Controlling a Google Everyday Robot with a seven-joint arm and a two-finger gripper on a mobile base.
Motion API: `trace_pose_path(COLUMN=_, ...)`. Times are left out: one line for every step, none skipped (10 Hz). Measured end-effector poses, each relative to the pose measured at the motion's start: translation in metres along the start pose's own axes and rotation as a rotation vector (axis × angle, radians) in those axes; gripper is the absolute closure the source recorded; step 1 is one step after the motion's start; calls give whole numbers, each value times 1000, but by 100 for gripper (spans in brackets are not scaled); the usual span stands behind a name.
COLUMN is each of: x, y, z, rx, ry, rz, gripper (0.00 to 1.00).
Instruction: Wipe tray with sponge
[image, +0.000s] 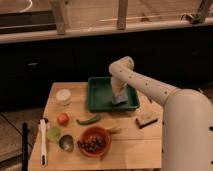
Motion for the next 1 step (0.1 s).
trace_pose_path(x=0, y=0, z=1, rx=0, ry=-2, rz=-6, gripper=99)
